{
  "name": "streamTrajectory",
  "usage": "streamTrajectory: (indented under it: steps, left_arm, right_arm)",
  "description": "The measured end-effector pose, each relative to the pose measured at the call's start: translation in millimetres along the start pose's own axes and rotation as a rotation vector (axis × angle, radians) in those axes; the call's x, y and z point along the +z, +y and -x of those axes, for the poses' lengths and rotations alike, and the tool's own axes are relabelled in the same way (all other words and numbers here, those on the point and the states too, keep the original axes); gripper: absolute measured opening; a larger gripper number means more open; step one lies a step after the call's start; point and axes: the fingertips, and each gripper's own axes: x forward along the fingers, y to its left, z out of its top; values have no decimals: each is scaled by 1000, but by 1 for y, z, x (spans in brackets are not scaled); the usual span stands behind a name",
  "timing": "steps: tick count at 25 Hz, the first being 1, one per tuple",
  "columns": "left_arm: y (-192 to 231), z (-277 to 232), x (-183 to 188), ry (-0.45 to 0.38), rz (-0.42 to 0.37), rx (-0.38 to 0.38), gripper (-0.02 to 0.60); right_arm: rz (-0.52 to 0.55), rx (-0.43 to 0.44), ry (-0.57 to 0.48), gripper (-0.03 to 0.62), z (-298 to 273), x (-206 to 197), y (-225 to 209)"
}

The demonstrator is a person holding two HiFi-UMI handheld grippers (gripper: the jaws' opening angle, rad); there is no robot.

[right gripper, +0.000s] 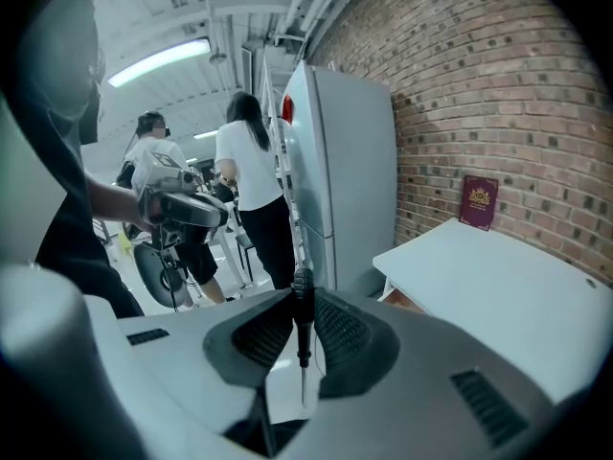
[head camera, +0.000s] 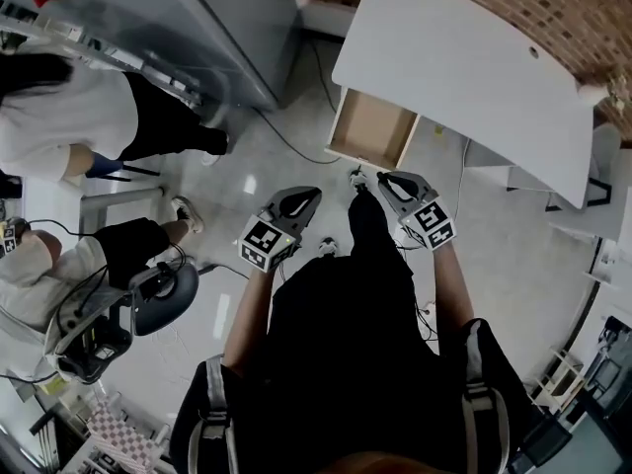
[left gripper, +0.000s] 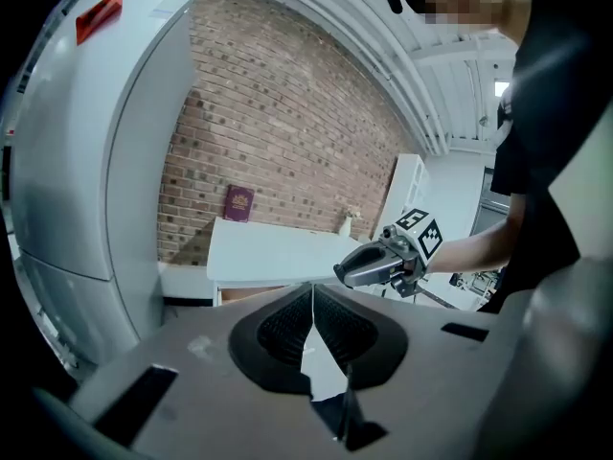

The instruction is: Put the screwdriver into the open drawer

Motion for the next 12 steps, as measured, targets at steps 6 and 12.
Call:
streamTrajectory:
  steps: [6, 12]
  left_arm:
    - [13, -21, -6, 31, 33, -9, 17]
    - [25, -39, -16, 69, 57, -4, 17]
  right_arm:
    - [-8, 2, 35, 123, -17, -14, -27]
    - [-27, 25, 88, 123, -33, -39, -46]
